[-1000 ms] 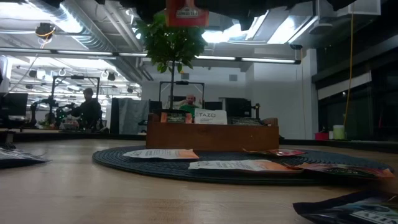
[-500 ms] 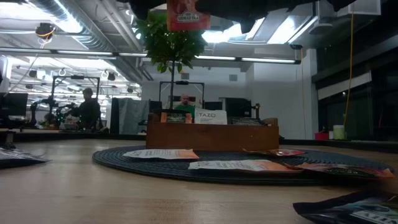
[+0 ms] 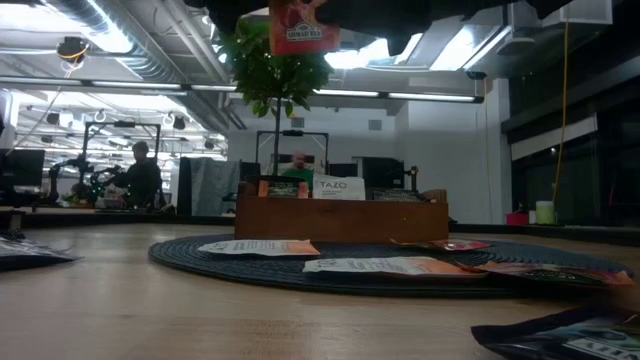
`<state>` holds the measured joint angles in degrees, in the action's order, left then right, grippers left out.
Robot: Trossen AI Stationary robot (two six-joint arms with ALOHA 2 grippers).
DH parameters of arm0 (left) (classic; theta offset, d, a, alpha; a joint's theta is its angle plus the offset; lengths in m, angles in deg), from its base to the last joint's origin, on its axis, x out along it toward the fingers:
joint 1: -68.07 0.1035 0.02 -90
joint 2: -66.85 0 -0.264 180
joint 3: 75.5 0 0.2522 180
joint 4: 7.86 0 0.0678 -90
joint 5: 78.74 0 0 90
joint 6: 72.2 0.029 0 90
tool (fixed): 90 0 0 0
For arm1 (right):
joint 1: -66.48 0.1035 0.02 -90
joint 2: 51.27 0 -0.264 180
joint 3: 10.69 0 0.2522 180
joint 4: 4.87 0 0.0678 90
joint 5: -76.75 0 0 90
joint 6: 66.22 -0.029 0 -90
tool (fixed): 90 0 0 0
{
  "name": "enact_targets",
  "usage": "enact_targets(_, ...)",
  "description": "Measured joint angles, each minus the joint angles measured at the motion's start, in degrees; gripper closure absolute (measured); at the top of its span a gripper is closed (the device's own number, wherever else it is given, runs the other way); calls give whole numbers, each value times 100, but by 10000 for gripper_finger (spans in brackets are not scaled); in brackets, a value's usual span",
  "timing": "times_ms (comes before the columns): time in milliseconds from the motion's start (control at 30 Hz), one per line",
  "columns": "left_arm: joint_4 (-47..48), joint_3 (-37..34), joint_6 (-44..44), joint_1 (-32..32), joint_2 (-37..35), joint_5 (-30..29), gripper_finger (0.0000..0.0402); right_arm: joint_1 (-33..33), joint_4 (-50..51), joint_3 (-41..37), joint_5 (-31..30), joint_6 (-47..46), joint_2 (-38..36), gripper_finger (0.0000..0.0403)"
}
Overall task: Pick & Place Tea
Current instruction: Put the orange tea bag into the left side of the wooden organizer
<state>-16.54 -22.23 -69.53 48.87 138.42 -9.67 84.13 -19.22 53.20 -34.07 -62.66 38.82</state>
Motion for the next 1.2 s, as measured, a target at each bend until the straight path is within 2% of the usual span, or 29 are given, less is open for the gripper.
enact_targets(300, 44, 0, 0, 0, 0, 0, 328, 0, 19, 0, 11, 10, 1, 403)
enact_targets(633, 46, 0, 2, 18, 2, 0, 395, 0, 39, 0, 13, 107, -1, 403)
enact_targets(800, 46, 0, 2, 17, 2, -1, 398, 0, 39, 0, 13, 126, 0, 399)
enact_targets(967, 46, 0, 2, 17, 2, -1, 399, 0, 20, 0, -2, 119, 1, 360)
enact_targets(1200, 260, 0, 3, 17, 4, -2, 399, 20, 29, 0, -88, 145, 1, 263)
